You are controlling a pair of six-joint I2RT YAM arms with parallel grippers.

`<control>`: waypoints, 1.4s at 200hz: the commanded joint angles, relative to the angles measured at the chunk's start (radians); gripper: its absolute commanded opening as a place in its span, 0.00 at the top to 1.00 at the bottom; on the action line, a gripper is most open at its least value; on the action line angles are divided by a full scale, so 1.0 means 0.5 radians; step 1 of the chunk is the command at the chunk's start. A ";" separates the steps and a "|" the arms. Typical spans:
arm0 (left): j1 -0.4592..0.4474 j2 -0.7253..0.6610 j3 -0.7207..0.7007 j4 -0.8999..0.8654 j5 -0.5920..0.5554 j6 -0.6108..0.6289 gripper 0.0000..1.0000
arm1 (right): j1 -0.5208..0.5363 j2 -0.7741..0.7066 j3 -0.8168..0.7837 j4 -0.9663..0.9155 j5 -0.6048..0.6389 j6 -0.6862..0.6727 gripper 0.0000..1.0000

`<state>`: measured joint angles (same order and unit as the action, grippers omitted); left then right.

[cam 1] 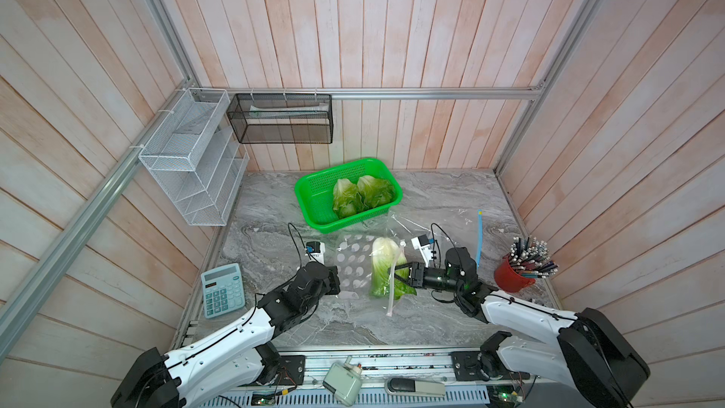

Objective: Open the zip-top bag and take out the chinese cabbages
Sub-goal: Pick up the Chinese cabbage from the zipper food storage bag.

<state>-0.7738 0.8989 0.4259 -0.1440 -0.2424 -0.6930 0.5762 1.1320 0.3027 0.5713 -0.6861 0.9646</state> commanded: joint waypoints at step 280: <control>0.305 0.200 0.255 -0.373 -0.236 0.121 1.00 | 0.120 -0.516 0.156 -0.631 -0.432 -0.121 0.50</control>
<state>-0.6266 0.9890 0.5350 -0.3191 -0.3561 -0.6456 0.6216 0.8993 0.3862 0.2161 -0.8623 0.8795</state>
